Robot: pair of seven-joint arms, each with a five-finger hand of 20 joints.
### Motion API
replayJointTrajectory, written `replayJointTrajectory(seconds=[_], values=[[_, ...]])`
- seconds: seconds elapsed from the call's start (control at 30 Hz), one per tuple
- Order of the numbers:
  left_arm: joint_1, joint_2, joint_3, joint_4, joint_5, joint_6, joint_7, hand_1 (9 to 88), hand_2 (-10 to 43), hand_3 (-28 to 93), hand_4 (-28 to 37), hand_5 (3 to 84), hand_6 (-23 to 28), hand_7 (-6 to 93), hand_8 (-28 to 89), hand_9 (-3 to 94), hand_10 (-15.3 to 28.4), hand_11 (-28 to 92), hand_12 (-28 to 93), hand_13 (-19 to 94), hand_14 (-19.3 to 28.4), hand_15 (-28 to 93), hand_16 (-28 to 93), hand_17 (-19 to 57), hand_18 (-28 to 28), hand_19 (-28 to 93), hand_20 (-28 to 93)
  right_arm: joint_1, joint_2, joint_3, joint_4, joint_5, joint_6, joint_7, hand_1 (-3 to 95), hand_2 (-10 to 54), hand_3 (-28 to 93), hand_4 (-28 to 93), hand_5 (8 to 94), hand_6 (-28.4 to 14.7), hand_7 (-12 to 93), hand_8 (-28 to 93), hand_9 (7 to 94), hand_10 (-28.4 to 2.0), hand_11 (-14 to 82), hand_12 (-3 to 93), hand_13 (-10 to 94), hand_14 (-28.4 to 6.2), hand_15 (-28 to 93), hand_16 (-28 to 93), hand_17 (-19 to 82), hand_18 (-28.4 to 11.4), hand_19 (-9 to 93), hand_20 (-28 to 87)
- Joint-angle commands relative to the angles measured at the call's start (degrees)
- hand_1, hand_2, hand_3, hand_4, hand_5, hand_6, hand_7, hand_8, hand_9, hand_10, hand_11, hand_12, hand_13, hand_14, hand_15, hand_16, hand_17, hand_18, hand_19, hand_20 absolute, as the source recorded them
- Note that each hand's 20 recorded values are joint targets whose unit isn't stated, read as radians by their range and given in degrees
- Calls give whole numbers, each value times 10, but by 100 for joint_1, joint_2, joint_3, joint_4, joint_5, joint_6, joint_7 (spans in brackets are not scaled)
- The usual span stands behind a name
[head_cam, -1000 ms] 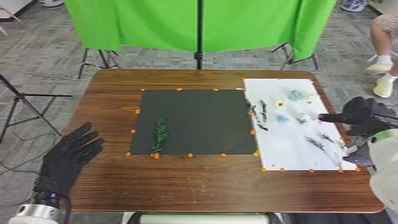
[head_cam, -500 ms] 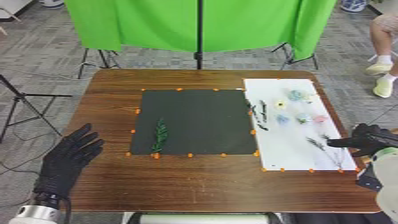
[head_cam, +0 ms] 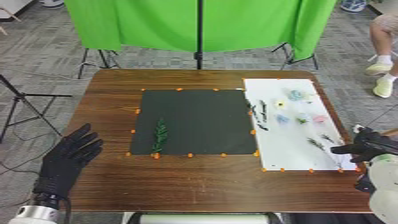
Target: Arrange flowers
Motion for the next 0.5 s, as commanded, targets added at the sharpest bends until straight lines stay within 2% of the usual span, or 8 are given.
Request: replayJointTrajectory(seconds=[0.03,0.3,0.47,0.5], values=[[47,-31,33,20,27,12,-81,234,-4,689,-274,323,38,199,-90,287,121,248,173,241,140,392,8,-82,210,500,102,-66,6,-26,96,126,155,-115,223,-95,633,-283,549,-48,452,-163,638,-138,626,399,599,-138,811,321,320,-206,917,412],[14,8,30,31,27,-9,-96,234,-5,689,-274,323,38,199,-91,287,122,247,173,241,140,392,8,-82,210,500,102,-79,36,-175,283,300,158,-50,265,-93,697,-282,595,-30,507,-176,676,-128,622,403,624,-130,805,331,332,-202,925,402],[7,18,29,43,26,-29,-120,235,-2,687,-274,323,37,200,-91,288,122,248,174,240,140,392,9,-83,211,501,102,-42,37,-368,322,296,196,-225,335,-95,674,-282,640,-19,517,-183,681,-121,623,402,653,-122,804,336,355,-202,932,417],[-15,17,34,53,30,-29,-126,234,-3,688,-273,323,37,200,-91,288,122,248,174,240,140,392,9,-83,210,501,102,-57,45,-397,339,328,255,-350,356,-95,670,-282,656,-13,519,-184,710,-114,620,404,667,-121,801,342,361,-201,932,424]])
